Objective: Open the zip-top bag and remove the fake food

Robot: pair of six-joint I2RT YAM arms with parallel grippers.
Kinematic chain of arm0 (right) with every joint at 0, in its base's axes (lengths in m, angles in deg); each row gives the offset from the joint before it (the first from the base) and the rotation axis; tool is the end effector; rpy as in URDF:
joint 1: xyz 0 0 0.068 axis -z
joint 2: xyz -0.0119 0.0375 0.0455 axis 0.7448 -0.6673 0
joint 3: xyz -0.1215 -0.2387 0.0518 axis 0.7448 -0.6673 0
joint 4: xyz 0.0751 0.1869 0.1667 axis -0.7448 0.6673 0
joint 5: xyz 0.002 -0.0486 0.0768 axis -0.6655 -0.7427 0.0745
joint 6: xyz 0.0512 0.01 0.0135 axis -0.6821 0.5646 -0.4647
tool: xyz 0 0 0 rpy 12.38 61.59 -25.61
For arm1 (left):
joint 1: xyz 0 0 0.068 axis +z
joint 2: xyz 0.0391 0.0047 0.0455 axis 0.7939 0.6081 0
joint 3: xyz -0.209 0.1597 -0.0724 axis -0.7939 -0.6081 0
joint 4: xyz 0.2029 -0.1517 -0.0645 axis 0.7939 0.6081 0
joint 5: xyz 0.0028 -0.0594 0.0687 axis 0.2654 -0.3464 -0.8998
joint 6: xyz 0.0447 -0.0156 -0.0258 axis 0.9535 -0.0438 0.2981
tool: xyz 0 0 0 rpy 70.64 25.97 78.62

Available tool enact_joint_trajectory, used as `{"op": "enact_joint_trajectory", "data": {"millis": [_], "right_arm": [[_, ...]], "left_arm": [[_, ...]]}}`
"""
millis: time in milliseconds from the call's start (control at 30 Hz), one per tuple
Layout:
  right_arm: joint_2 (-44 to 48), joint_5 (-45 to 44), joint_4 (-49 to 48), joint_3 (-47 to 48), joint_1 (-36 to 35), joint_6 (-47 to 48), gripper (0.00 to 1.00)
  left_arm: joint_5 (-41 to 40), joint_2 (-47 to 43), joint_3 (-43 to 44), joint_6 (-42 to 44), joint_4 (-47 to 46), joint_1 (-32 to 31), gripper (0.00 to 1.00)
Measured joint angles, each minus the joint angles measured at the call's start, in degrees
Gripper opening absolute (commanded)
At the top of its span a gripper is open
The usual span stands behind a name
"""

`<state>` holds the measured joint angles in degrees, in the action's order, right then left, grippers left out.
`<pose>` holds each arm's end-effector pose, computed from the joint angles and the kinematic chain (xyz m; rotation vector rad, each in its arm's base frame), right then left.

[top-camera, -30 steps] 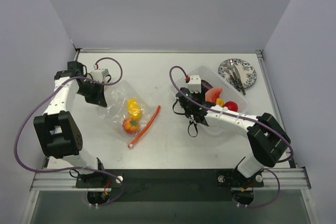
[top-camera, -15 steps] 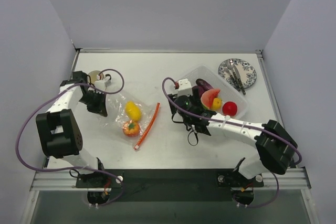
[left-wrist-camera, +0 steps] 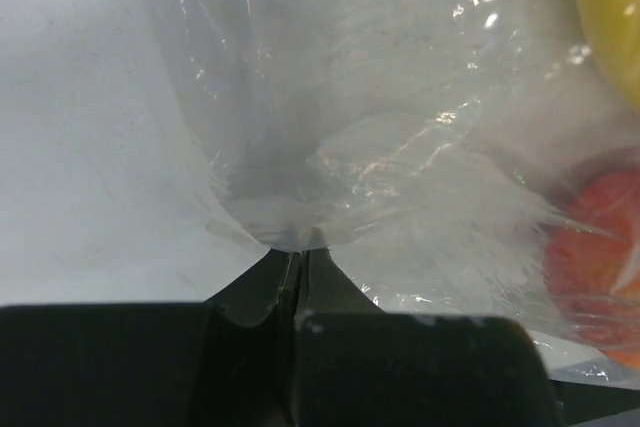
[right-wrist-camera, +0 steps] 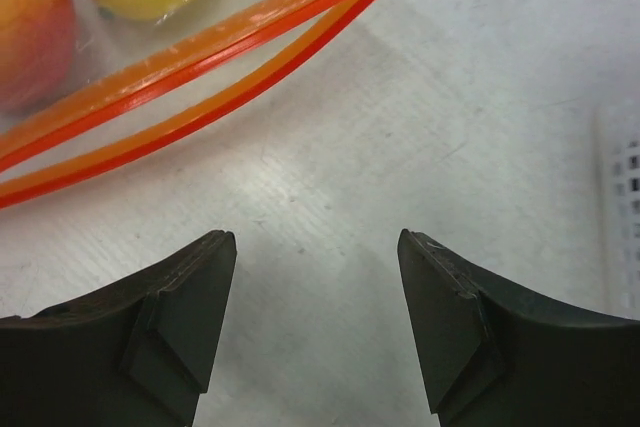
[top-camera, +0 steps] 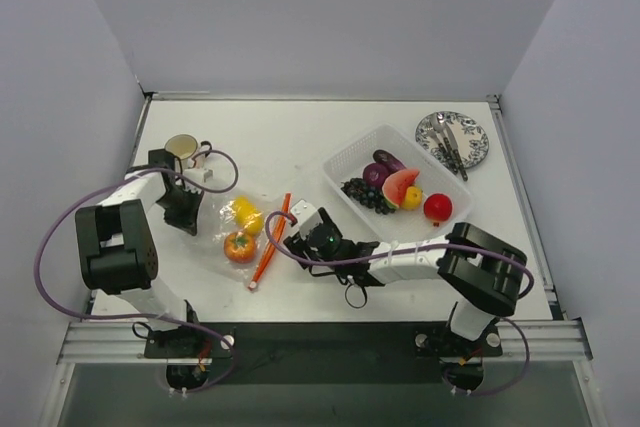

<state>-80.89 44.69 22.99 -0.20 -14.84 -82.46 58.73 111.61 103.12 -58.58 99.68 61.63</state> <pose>0.1579 0.2860 0.1821 -0.7512 1.7537 0.5101 0.2899 0.0390 0.1686 0.3931 2.9195 -0.2368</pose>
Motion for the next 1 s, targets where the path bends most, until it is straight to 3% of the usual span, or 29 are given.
{"op": "enact_joint_trajectory", "data": {"millis": [33, 67, 133, 200, 233, 333, 733, 1000], "right_arm": [[-2.1, 1.2, -0.5, 0.7, -0.4, 0.2, 0.66], [-3.6, 2.0, -0.7, 1.4, -0.5, 0.4, 0.65], [-5.9, 3.5, -1.0, 3.3, -0.5, 0.6, 0.65], [-6.9, 4.4, -1.2, 4.8, -0.5, 0.8, 0.65], [-7.1, 5.1, -1.4, 5.6, -0.5, 0.9, 0.65], [-7.2, 6.4, -2.3, 6.8, -0.7, 1.0, 0.64], [-10.9, 9.2, -3.1, 9.0, -1.2, 1.0, 0.63], [-12.5, 10.4, -3.8, 9.6, -1.6, 1.0, 0.62]], "left_arm": [[-0.7, 0.0, 0.0, 0.0, -0.3, 0.0, 0.45], [-1.2, 0.0, 0.0, 0.2, -0.5, -0.1, 0.53], [-2.1, 0.0, 0.1, 0.5, -0.5, -0.1, 0.58], [-2.6, -0.2, 0.5, 0.5, -0.4, 0.0, 0.44], [-2.6, -0.5, 0.8, 0.5, -0.1, 0.0, 0.19], [-1.5, -2.0, 3.0, 0.5, 2.0, 0.1, 0.00], [9.6, -3.5, 10.3, -0.6, 9.5, 0.0, 0.00], [7.8, -3.3, 8.4, -0.5, 9.0, 0.0, 0.00]]}}
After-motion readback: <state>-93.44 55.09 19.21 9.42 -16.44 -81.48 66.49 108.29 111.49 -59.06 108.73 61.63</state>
